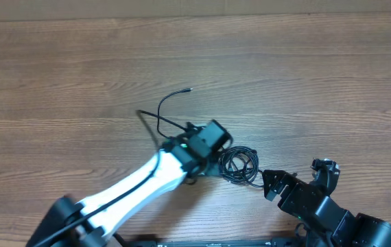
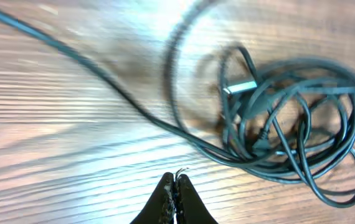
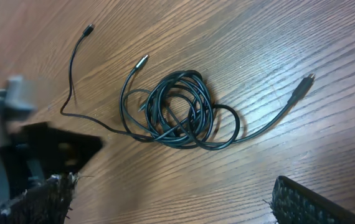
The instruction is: Untangle cables
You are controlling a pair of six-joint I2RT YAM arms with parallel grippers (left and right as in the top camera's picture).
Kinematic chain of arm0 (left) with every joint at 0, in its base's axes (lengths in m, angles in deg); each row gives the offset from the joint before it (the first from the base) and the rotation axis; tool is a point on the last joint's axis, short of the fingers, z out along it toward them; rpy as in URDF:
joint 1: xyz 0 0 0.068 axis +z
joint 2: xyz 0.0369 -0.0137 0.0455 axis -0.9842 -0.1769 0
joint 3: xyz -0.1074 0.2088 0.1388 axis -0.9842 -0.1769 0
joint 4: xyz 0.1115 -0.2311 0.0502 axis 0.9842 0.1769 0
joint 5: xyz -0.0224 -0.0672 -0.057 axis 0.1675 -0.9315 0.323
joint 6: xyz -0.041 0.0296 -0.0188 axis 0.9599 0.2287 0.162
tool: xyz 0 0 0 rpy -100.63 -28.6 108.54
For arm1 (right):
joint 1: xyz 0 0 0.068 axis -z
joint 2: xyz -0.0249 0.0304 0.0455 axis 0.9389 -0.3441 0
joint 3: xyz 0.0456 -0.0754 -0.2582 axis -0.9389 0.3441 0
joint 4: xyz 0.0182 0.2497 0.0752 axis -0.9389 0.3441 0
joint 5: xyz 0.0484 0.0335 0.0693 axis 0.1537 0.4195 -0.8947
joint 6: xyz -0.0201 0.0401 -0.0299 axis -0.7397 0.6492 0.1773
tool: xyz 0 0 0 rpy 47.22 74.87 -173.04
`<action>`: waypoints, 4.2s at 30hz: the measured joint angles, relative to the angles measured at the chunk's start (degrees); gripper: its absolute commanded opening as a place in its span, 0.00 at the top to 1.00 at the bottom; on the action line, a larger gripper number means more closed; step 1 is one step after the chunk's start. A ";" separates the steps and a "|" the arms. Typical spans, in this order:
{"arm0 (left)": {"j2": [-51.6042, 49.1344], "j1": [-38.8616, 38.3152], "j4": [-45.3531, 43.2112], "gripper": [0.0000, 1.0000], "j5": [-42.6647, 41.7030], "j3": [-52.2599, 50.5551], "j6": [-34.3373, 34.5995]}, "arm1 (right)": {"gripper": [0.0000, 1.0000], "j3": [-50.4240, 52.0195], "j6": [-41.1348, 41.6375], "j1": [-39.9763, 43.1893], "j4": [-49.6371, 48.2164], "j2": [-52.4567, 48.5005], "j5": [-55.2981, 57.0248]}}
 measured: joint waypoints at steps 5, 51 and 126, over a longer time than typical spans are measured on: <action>4.90 1.73 1.03 0.96 3.04 0.00 -0.02 | 0.00 0.00 0.11 0.00 0.00 0.00 -0.09; 30.60 7.52 10.78 0.96 4.15 0.00 -7.32 | 0.09 0.00 0.13 0.00 -11.69 0.00 0.28; 15.17 10.64 -1.11 0.70 -14.80 0.20 -14.32 | 0.39 -0.59 -2.97 0.04 -15.52 -26.80 16.85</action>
